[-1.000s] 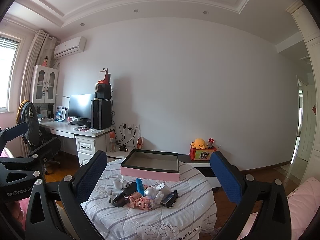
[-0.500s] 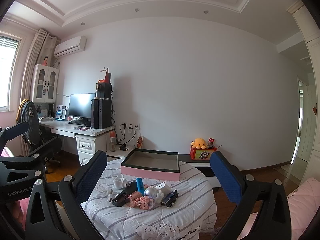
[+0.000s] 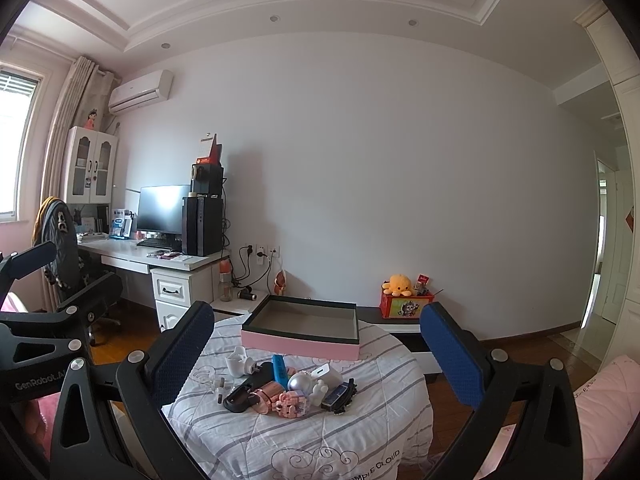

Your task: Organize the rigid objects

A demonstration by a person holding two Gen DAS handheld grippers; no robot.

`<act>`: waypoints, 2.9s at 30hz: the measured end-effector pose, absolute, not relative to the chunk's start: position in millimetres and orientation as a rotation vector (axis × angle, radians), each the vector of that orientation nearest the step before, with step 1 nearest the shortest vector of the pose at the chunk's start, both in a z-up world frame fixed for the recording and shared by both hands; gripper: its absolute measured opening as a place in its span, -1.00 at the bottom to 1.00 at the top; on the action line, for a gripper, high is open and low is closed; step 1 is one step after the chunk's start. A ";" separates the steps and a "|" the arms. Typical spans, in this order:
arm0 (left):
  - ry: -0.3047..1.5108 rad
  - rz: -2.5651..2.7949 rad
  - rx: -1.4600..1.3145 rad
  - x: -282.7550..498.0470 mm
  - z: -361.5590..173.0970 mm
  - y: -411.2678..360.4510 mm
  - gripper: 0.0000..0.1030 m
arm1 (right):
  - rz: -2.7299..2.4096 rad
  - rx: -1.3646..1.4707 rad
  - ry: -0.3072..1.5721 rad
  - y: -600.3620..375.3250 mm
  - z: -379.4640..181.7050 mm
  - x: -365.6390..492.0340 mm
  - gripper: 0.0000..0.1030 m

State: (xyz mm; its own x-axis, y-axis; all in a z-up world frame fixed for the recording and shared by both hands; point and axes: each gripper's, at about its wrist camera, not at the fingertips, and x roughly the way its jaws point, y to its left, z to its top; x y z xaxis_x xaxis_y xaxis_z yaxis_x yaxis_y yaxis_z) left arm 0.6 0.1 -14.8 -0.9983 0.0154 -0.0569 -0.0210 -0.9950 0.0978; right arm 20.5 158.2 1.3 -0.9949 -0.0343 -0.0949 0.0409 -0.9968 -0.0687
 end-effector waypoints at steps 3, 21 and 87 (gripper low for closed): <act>0.158 3.117 -0.093 -2.6 -15.7 -0.3 1.00 | -3.099 0.146 0.108 158.0 2.2 19.9 1.00; 0.074 3.049 -0.328 -80.9 -47.6 3.8 1.00 | -3.097 0.299 0.002 191.5 -34.6 -37.9 1.00; 0.124 2.866 -1.171 -294.6 -240.8 -38.9 0.92 | -2.885 1.227 -0.048 261.5 -216.9 -262.5 0.06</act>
State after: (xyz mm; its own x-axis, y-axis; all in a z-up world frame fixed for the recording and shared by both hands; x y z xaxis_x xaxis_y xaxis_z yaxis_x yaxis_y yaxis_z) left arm -294.6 -38.9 -240.8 -0.7135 0.0095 -0.7006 -0.0700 -0.9959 0.0578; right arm -262.5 261.5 -216.9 -0.6936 -0.0176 -0.7201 -0.0065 -0.9995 0.0306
